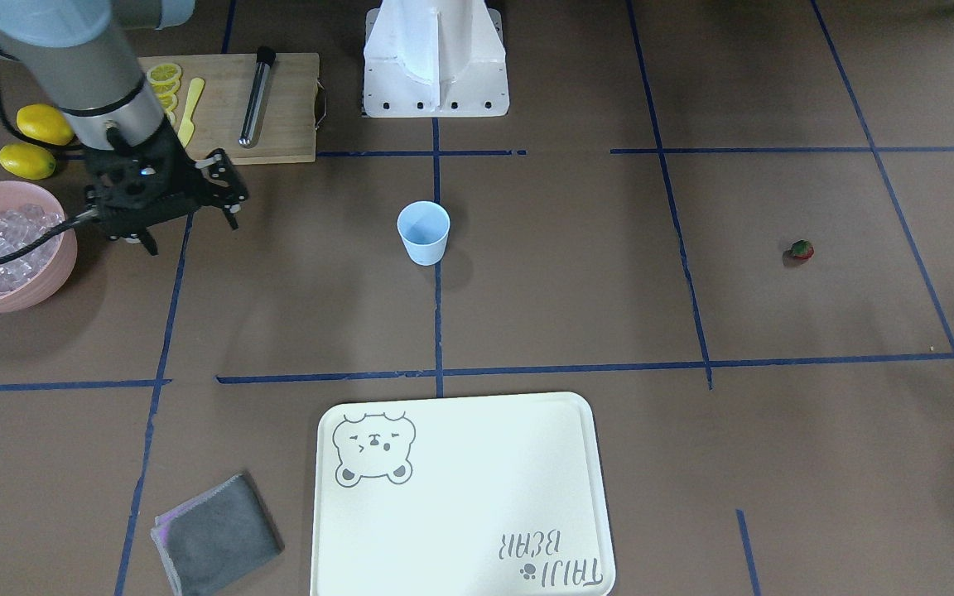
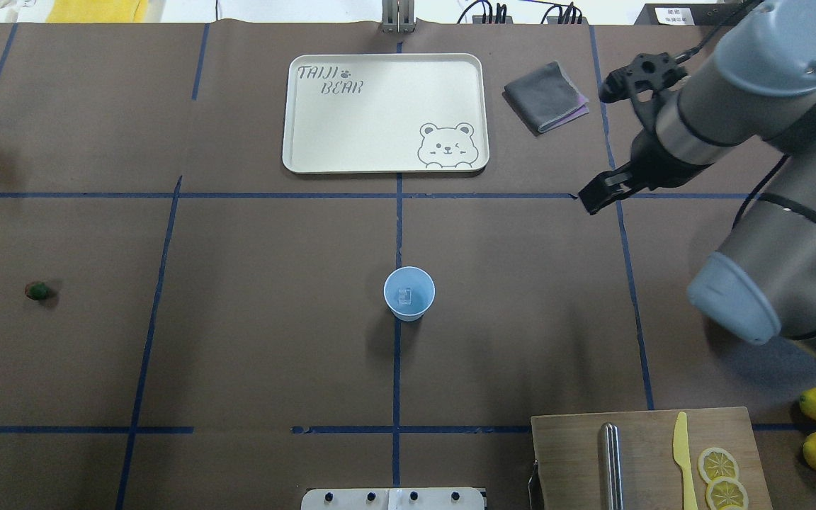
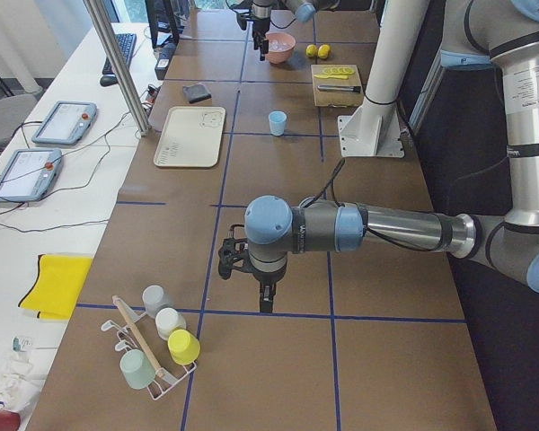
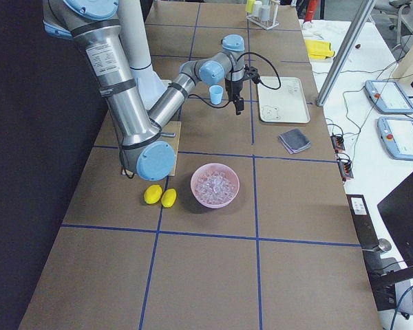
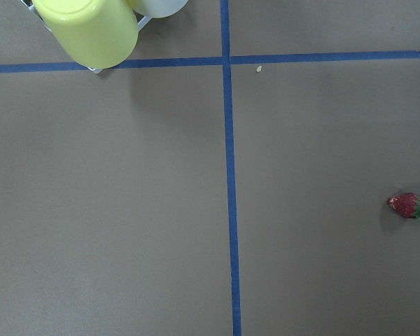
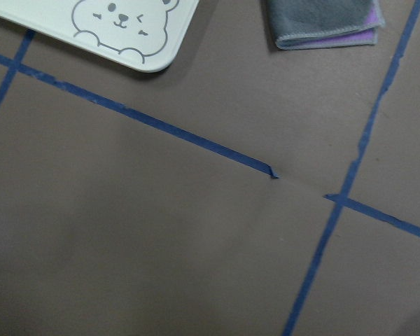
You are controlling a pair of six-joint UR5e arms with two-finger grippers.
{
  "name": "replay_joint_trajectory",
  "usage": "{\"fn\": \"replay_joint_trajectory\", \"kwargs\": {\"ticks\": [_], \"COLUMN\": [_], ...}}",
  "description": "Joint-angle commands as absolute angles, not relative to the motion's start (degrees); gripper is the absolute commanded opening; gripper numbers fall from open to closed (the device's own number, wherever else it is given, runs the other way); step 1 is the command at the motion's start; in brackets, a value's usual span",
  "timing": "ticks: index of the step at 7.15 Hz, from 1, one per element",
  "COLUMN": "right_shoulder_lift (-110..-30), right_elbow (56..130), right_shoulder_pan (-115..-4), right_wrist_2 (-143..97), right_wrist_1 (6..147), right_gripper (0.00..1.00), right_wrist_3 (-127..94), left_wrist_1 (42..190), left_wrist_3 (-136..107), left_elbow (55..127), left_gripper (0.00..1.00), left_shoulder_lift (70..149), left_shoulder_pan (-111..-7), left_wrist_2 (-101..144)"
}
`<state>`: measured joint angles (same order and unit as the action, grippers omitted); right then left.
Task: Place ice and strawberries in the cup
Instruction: 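Move the right gripper back toward the pink bowl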
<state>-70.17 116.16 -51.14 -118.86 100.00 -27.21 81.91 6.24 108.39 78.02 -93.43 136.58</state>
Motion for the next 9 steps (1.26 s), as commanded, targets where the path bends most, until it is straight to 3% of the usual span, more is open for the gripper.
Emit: {"fn": "replay_joint_trajectory", "kwargs": {"ticks": [1, 4, 9], "right_shoulder_lift": [-77.75, -85.58, -93.94], "right_elbow": [116.81, 116.89, 111.46], "right_shoulder_pan": [-59.82, -65.82, -62.77], "right_wrist_2": [-123.65, -127.78, -127.01], "right_wrist_1": [99.84, 98.88, 79.40], "right_gripper": [0.99, 0.99, 0.98], "right_wrist_3": [-9.75, 3.49, -2.72], "left_wrist_1": [81.91, 81.91, 82.00], "left_wrist_3": [6.24, 6.24, 6.24], "left_elbow": [108.46, 108.46, 108.54], "left_gripper": [1.00, 1.00, 1.00], "left_shoulder_lift": [78.05, 77.96, 77.96], "left_shoulder_pan": [-93.43, -93.43, -93.43], "left_wrist_2": [136.58, 136.58, 136.58]}}
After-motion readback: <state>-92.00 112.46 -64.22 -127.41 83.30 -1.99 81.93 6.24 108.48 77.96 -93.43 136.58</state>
